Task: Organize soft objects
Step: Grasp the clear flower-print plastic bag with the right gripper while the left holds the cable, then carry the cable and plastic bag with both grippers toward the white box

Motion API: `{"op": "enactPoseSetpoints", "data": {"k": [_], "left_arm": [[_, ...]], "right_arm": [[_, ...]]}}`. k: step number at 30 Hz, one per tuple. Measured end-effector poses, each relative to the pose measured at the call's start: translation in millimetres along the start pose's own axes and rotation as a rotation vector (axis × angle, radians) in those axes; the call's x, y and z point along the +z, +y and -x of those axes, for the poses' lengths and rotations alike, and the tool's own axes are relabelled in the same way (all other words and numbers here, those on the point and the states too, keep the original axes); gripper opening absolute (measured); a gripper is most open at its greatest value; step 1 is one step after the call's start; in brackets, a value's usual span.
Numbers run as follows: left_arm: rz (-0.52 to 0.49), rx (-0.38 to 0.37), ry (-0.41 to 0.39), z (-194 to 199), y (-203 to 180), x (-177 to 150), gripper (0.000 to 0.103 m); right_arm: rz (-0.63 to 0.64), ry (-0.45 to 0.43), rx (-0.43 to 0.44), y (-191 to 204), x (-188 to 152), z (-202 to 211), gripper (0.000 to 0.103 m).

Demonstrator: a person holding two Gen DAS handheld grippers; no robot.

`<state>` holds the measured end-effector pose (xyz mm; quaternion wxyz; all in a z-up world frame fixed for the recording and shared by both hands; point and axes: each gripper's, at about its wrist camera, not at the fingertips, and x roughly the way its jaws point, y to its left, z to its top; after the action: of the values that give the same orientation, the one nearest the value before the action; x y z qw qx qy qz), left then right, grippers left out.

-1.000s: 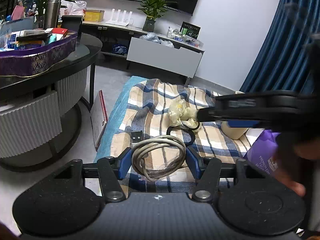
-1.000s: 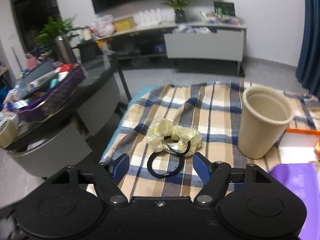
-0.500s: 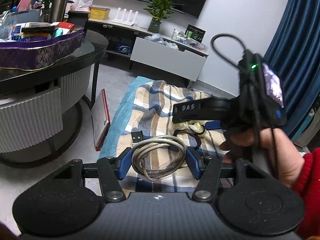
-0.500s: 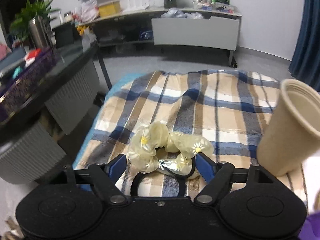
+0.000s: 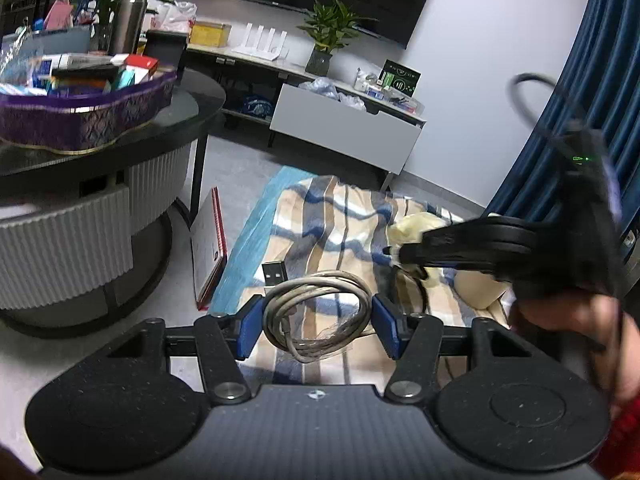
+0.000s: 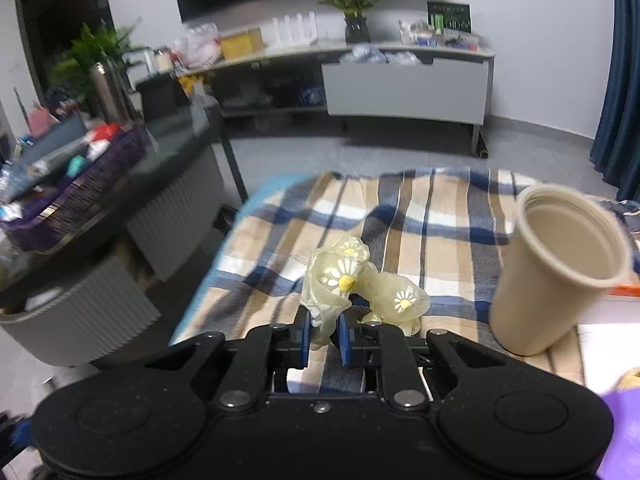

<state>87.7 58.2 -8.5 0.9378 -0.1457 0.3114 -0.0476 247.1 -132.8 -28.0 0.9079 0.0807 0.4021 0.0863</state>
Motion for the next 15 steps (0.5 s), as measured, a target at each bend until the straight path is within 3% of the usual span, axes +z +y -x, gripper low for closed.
{"op": "enactPoseSetpoints", "data": {"k": [9, 15], "left_arm": [[-0.025, 0.001, -0.039, 14.6, -21.1, 12.9, 0.058], [-0.054, -0.016, -0.058, 23.8, -44.0, 21.0, 0.058]], "right_arm": [[0.014, -0.112, 0.06, -9.6, -2.5, 90.3, 0.018], [0.001, -0.173, 0.054, -26.6, -13.5, 137.6, 0.018]]}}
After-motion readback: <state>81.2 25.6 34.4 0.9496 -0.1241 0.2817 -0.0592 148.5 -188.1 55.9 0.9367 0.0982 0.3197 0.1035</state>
